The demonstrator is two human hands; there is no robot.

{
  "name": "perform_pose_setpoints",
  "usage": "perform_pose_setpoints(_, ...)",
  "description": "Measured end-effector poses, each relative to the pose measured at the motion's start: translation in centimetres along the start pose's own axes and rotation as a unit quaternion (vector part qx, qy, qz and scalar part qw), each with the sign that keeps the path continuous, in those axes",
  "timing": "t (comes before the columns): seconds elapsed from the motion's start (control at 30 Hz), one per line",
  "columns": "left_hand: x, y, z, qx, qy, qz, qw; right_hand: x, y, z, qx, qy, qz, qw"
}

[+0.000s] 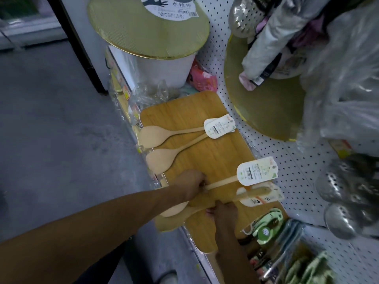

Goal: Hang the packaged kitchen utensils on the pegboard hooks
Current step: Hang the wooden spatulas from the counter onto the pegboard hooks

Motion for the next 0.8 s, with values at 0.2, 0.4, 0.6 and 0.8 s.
perform_pose_setpoints(0.2, 6.0, 6.6, 2.0, 0.029, 0.008, -0.016, 0.999, 0.3, 5.6, -7.0, -0.056, 0.078, -0.101, 0.990)
perform_pose_setpoints(0.4, 12.7, 15.1, 2.4, 0.067, 0.025, -0.008, 0.997, 1.2, 12.8, -14.7, -0.103, 0.062, -0.147, 0.982)
perform_pose_setpoints(0.6, 18.6, 22.7, 3.7, 0.051, 0.071, -0.002, 0.996, 1.4, 19.5, -22.5, -0.129, 0.028, -0.162, 0.978)
perform_pose_setpoints(0.8, 22.2, 28.6, 6.0, -0.012, 0.107, 0.012, 0.994, 3.4, 24.3, -28.5, -0.130, 0.011, -0.153, 0.980)
Point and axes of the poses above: each hand's wrist, its own y-axis away from the middle knuckle, its own z-axis out of the palm, x = y × z, the point moved 6 cm from there along -y, towards the middle knuckle, and after that the axes turned 9 degrees about -y, right-handed, at the moved point
